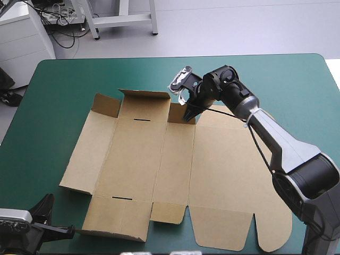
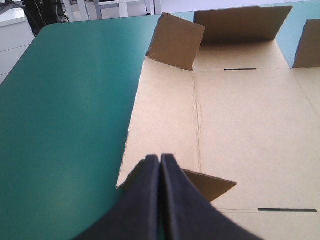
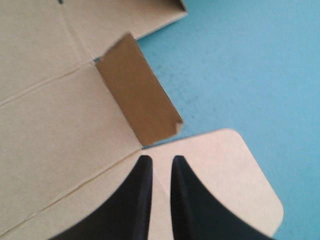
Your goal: Fold the box
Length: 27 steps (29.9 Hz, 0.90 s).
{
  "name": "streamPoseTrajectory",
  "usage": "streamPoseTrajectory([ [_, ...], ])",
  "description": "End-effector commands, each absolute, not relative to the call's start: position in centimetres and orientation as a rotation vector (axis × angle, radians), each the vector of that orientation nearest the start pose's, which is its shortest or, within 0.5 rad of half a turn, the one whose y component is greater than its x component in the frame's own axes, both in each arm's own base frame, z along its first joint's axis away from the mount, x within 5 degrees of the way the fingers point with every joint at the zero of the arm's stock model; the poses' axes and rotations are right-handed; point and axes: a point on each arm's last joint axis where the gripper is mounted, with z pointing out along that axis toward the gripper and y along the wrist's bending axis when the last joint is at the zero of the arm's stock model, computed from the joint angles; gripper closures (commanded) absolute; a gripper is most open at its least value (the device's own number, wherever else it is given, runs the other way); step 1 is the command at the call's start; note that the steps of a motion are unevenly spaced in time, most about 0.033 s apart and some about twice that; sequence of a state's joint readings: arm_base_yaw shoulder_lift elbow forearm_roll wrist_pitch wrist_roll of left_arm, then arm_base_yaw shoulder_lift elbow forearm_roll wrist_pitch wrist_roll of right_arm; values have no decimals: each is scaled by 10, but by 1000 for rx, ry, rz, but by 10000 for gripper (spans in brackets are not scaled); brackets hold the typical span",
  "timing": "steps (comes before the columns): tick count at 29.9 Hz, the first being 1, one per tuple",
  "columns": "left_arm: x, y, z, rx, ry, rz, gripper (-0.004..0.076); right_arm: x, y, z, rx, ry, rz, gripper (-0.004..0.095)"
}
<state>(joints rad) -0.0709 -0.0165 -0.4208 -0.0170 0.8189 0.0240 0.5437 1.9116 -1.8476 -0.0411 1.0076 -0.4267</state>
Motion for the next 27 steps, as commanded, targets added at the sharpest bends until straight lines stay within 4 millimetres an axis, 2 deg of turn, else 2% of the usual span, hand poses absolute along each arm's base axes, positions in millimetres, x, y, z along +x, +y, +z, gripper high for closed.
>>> streamPoseTrajectory([
  [1, 7, -2, 288, 87, 1754, -60, 756, 362, 200, 368, -939, 2287, -84, 920],
  [6, 7, -1, 288, 87, 1754, -54, 756, 357, 175, 364, -760, 2458, -112, 922],
  [10, 7, -1, 288, 87, 1754, -54, 744, 340, 156, 354, -723, 2511, -74, 922],
  [13, 7, -1, 288, 87, 1754, -54, 678, 314, 142, 350, -693, 2489, -45, 931],
  [18, 7, -1, 288, 87, 1752, -54, 451, 264, 119, 345, -610, 2402, 19, 931],
  [21, 7, -1, 288, 87, 1752, -54, 351, 234, 104, 340, -558, 2378, 50, 931],
  [27, 7, -1, 288, 88, 1758, -49, 336, 181, 78, 334, -489, 2338, 88, 931],
])
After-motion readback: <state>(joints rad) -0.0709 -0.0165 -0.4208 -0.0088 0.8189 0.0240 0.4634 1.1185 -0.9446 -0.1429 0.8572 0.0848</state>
